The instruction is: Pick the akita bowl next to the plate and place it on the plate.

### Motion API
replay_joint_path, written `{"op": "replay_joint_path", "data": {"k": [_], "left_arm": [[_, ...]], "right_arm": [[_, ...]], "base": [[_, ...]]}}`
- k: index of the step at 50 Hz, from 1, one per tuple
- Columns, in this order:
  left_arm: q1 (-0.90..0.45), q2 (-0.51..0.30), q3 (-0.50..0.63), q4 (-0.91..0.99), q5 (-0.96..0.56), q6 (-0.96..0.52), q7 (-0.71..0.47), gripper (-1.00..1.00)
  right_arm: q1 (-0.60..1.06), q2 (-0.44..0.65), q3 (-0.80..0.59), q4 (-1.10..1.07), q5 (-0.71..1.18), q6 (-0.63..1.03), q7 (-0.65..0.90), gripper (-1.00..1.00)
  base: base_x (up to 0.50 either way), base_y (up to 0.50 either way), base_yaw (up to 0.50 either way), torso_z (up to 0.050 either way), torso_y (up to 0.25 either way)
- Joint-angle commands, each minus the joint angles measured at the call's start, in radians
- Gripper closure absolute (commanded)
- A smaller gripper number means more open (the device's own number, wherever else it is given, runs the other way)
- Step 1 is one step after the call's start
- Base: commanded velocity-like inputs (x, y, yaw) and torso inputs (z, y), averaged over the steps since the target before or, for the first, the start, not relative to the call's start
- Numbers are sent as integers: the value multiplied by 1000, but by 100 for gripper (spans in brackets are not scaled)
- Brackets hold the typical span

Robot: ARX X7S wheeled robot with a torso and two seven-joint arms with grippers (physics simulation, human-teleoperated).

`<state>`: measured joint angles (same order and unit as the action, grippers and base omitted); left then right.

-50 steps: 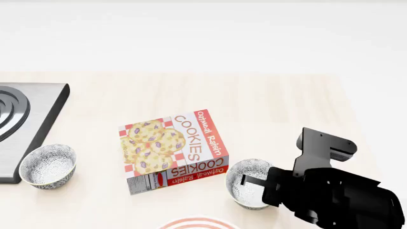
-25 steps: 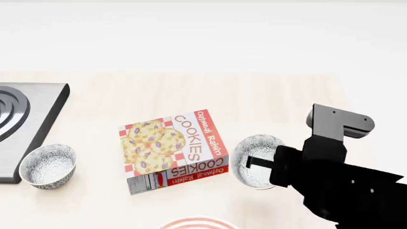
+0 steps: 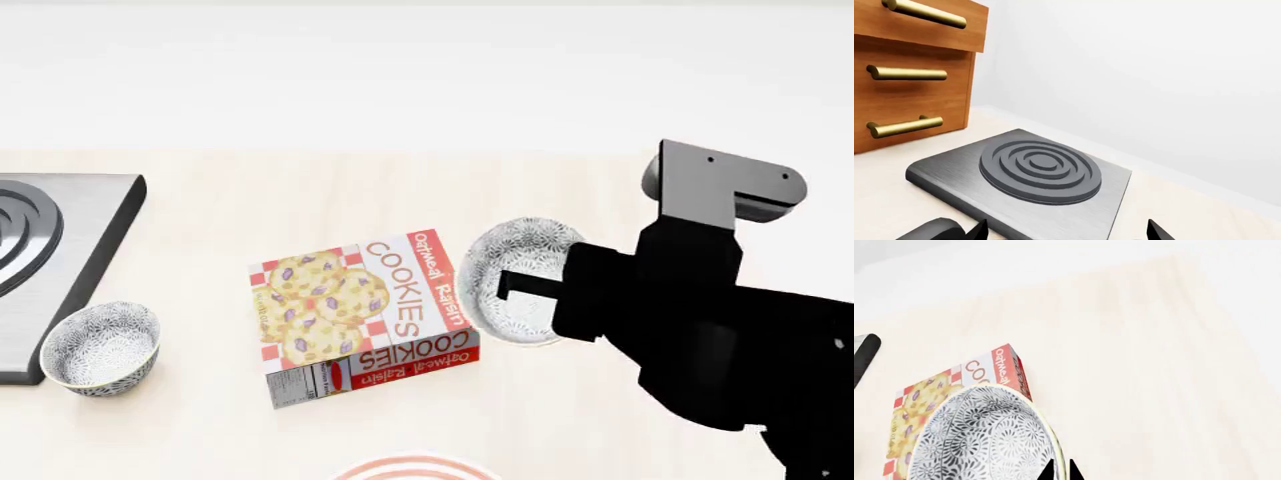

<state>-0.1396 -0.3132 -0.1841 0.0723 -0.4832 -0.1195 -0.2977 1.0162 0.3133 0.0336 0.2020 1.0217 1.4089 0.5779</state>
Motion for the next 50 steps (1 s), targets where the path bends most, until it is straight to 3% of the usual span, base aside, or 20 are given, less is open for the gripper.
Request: {"op": "replay_joint_path", "data": {"k": [1,4,20,36,50], "left_arm": [[0,-1,2,-2,-2,2,-2,-100],[0,-2,3,-3,-2,3,-2,-100],[1,-5,5,2,-8,0,-8,-100],[2,-7,7,0,-11,6,-8,-100],[4,-11,10,9,-14,-2,-16,-100]], "right_arm": [[40,-30,104,-36,160,150,135,100],[41,-16,90,-15,317,158,242,100],[-17,19,22,16,742,136,470,100],[-95,39,-41,-16,843,98,448,100],[-136,40,-83,-28,791,83,358,100]], "base": [[0,0,0,0,0],[0,0,0,0,0],[0,0,0,0,1],[0,0,0,0,0],[0,0,0,0,1]]}}
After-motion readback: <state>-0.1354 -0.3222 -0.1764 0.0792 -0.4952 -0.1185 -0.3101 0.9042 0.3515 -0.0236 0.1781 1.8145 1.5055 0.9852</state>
